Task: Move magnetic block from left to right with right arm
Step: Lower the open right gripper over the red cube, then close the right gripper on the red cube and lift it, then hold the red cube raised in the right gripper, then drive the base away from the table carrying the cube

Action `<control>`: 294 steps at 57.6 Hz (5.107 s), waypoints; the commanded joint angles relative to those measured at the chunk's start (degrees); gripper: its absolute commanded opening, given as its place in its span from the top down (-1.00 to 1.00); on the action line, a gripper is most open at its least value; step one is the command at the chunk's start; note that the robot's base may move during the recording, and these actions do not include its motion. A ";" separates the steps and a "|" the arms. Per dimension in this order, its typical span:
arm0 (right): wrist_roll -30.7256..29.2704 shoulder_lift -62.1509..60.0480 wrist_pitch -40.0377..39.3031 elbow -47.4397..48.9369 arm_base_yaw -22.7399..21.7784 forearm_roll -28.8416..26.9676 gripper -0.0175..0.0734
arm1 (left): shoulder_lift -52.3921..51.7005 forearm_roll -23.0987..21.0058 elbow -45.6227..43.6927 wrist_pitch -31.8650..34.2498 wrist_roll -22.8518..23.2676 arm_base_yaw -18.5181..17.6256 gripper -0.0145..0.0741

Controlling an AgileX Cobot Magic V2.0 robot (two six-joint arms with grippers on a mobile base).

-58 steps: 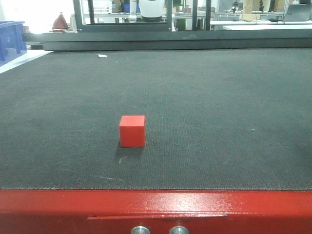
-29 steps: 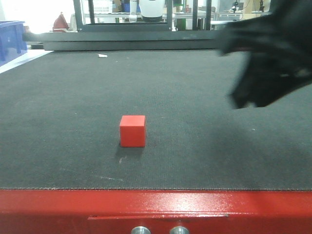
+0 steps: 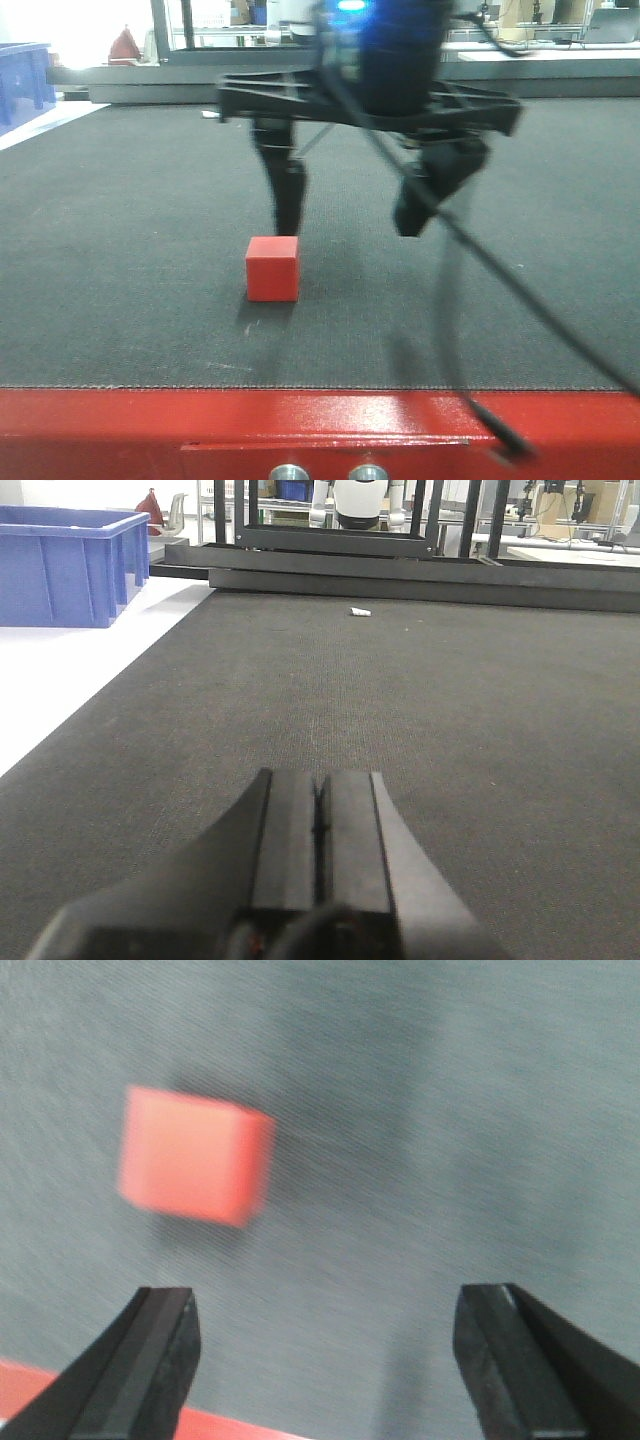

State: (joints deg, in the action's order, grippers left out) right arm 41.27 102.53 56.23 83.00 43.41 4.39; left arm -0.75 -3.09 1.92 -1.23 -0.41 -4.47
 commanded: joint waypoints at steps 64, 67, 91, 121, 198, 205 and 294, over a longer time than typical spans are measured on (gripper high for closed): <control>5.86 17.10 12.20 25.00 0.20 -0.61 0.00 | -0.55 -0.15 0.49 4.47 0.41 0.15 0.96; 5.86 17.10 12.51 25.00 0.20 -0.61 0.03 | -0.55 -0.15 0.49 4.47 0.41 0.15 0.96; -11.86 9.02 14.16 23.60 1.94 -1.02 0.03 | -0.55 -0.15 0.49 4.47 0.41 0.15 0.96; -23.46 -15.44 -8.63 -9.60 -10.90 -1.66 0.03 | -0.55 -0.15 0.49 4.47 0.41 0.15 0.96; -41.79 -80.92 -54.45 -60.28 -38.79 -10.53 0.03 | -0.55 -0.15 0.49 4.47 0.41 0.15 0.96; -41.79 -82.46 -54.45 -60.28 -38.79 -10.53 0.03 | -0.55 -0.15 0.49 4.47 0.41 0.15 0.96; -41.79 -82.47 -54.03 -60.28 -38.79 -10.53 0.03 | -0.55 -0.15 0.49 4.47 0.41 0.15 0.96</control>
State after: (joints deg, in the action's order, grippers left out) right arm 0.00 19.82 7.46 20.96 4.87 -5.96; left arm -0.75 -3.09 1.92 -1.23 -0.41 -4.47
